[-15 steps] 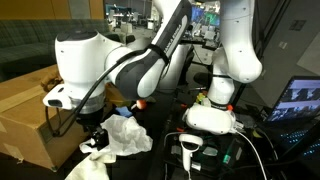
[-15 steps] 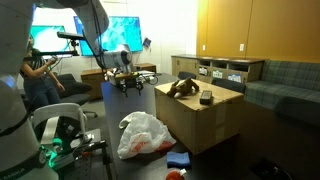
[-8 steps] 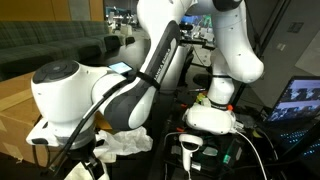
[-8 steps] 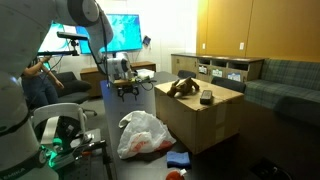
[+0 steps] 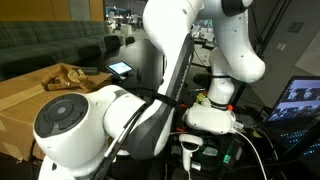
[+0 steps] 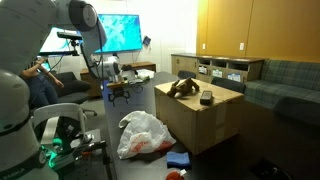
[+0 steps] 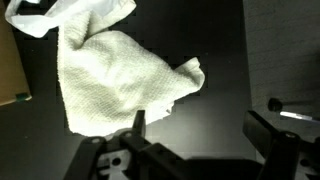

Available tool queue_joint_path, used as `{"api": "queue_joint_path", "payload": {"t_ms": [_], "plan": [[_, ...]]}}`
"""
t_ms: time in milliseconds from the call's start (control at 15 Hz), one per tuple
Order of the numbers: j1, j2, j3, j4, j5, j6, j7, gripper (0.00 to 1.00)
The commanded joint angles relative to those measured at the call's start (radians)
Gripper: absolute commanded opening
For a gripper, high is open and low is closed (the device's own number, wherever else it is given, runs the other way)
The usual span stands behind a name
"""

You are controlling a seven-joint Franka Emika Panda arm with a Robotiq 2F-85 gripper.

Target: Remove the orange plush toy from the box and replace it with the gray duster, remove the blue object from the box and replace it with the brown toy and remove the plastic bag from the box and replace it with the white towel

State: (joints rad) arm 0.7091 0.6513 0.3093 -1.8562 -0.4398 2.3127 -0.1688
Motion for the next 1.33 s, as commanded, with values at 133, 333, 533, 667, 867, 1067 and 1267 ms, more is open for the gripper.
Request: {"api": "queue_joint_path", "payload": {"t_ms": [133, 333, 533, 667, 867, 1067, 1267], "plan": [[0.044, 0.080, 0.001, 0.077, -0.081, -0.062, -0.212, 1.00], [0.056, 0.113, -0.006, 0.100, -0.148, -0.024, -0.301, 1.00], [0.038, 0.156, 0.004, 0.146, -0.182, 0.001, -0.391, 1.00], [0.008, 0.182, 0.021, 0.172, -0.169, 0.018, -0.475, 1.00], [-0.033, 0.218, 0.034, 0.208, -0.145, 0.036, -0.608, 1.00], [-0.082, 0.250, 0.040, 0.236, -0.120, 0.047, -0.707, 1.00], [-0.137, 0.282, 0.054, 0.258, -0.075, 0.039, -0.799, 1.00]]}}
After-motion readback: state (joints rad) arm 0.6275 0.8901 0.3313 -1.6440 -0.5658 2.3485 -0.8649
